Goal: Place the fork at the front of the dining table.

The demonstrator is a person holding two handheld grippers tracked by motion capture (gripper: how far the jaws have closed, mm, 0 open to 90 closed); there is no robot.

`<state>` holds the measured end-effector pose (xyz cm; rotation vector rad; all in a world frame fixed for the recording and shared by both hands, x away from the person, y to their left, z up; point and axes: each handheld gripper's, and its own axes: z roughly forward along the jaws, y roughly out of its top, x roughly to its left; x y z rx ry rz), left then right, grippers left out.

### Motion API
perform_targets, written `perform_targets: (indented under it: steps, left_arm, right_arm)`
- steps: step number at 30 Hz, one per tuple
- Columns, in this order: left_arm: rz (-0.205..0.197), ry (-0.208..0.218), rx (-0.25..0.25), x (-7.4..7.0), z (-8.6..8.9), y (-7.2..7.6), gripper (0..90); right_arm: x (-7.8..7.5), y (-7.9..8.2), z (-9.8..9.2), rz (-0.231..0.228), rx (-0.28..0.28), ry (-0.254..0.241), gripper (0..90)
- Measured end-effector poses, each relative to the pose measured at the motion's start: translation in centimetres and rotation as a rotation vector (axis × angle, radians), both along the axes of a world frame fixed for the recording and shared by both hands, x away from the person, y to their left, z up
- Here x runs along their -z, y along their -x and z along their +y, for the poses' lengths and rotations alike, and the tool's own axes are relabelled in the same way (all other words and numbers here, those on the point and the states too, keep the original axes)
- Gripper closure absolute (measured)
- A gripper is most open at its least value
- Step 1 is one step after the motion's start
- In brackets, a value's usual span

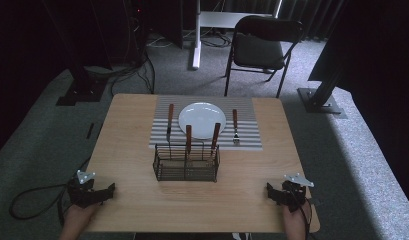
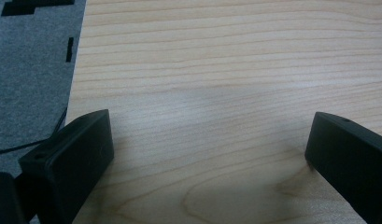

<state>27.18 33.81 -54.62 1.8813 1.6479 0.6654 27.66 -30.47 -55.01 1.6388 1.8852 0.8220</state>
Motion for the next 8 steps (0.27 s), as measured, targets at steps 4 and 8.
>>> perform_targets:
  steps: [4, 8]
  left_arm:
    - [0.0, 0.0, 0.0, 0.0, 0.0, 0.0, 0.9]
    - [0.003, -0.001, -0.003, -0.02, -0.04, -0.07, 0.9]
  right_arm:
    - [0.0, 0.0, -0.01, 0.0, 0.0, 0.0, 14.4]
    - [0.0, -0.03, -0.01, 0.0, 0.0, 0.0, 14.4]
